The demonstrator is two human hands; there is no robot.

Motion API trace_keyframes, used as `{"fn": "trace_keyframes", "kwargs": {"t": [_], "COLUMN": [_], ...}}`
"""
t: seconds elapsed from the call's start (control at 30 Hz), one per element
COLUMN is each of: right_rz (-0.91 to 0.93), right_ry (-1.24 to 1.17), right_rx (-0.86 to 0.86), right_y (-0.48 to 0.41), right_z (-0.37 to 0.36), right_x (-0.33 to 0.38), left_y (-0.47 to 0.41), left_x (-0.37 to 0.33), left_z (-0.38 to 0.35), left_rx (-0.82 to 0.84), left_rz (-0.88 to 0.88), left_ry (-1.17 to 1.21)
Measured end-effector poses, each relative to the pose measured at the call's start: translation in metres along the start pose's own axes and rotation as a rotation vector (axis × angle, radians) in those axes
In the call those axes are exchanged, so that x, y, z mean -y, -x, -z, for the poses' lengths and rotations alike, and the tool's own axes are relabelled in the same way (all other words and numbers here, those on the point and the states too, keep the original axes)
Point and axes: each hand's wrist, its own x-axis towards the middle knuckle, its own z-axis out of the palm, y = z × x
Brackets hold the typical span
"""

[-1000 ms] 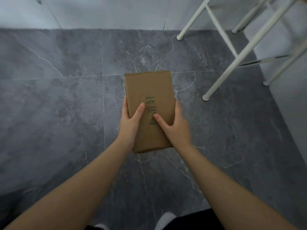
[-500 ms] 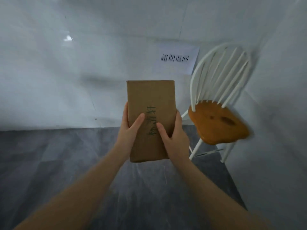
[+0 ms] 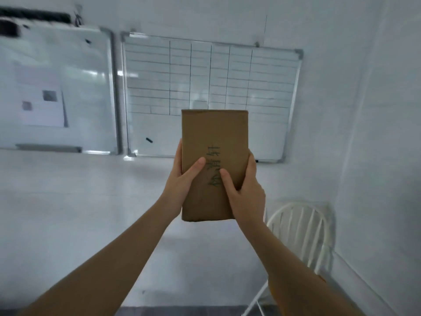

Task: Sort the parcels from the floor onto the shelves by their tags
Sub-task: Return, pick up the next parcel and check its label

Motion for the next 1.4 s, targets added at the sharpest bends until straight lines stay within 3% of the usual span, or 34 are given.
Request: {"fn": "trace_keyframes", "kwargs": {"t": [0.43,0.57,0.77,0.9,1.07,1.13,1.27,1.4], "right_rz": [0.198,0.25,0.239,0.244,0.258,0.276,0.313,0.303], "right_ry": [-0.094,-0.143,-0.482,-0.583,-0.613,-0.552,-0.421,-0.358], "right_rx": [-0.143,-0.106,0.05,0.109,0.036,0.007,-0.047,-0.058], "right_y": [-0.044,-0.05,-0.054,-0.052,-0.042,-0.039,-0.036,-0.03], "right_z": [0.02,0.022,0.016,0.006,-0.005,-0.007,-0.009,-0.006], "right_x": [0.048,0.06,0.068,0.075,0.076,0.074,0.071,0.073], "left_y": [-0.022,-0.023,-0.023,-0.022,-0.026,-0.028,-0.023,-0.021], "left_x": [-0.068,-0.083,-0.102,-0.102,-0.096,-0.094,-0.094,-0.091], "left_z": [-0.017,-0.008,0.016,0.021,0.011,0.006,-0.013,-0.026], "left_rx": [-0.08,-0.112,-0.093,-0.2,-0.344,-0.336,-0.302,-0.318], "left_rz": [-0.212,-0.221,-0.257,-0.347,-0.413,-0.371,-0.114,-0.055], "left_ry": [-0.159,-0.134,-0.19,-0.278,-0.487,-0.572,-0.601,-0.596]}}
